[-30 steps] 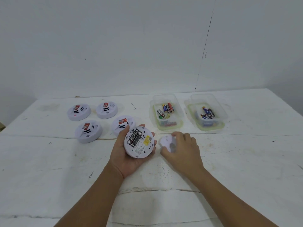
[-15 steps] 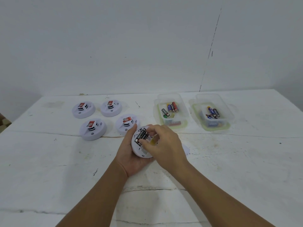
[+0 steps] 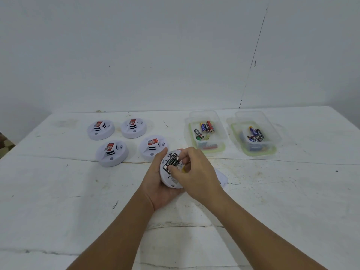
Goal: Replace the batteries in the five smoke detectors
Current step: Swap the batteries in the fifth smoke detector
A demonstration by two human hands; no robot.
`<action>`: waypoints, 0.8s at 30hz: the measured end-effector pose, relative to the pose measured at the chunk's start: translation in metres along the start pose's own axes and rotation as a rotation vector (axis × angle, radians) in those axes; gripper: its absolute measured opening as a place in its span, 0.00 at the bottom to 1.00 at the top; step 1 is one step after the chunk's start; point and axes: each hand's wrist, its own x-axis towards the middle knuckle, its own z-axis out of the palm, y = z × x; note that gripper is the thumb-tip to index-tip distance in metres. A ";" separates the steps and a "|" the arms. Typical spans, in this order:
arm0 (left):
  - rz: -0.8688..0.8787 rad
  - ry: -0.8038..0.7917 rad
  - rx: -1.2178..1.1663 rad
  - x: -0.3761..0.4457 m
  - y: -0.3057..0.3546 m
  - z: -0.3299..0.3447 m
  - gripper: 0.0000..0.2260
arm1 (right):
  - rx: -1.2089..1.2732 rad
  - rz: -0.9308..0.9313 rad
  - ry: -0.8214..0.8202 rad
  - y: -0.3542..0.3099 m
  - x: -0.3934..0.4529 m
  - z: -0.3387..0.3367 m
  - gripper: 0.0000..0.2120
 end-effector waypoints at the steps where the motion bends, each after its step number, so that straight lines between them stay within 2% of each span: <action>1: 0.002 0.008 0.005 0.000 0.000 0.001 0.22 | 0.011 -0.003 -0.001 0.001 -0.001 0.001 0.15; 11: -0.003 -0.009 -0.022 -0.002 -0.002 0.001 0.24 | 0.216 -0.019 0.020 -0.010 -0.002 0.006 0.09; 16: 0.024 -0.010 0.028 -0.001 -0.001 0.003 0.26 | 0.356 0.050 0.147 -0.009 0.002 -0.002 0.11; 21: 0.009 0.003 0.021 -0.002 -0.001 0.004 0.24 | 0.250 0.126 0.004 -0.011 -0.002 -0.002 0.09; 23: -0.001 0.023 0.022 -0.003 -0.001 0.004 0.23 | 0.161 0.110 -0.040 -0.010 -0.004 0.004 0.03; 24: -0.003 0.034 0.018 -0.004 -0.001 0.005 0.22 | 0.114 0.089 -0.045 -0.010 -0.004 0.007 0.05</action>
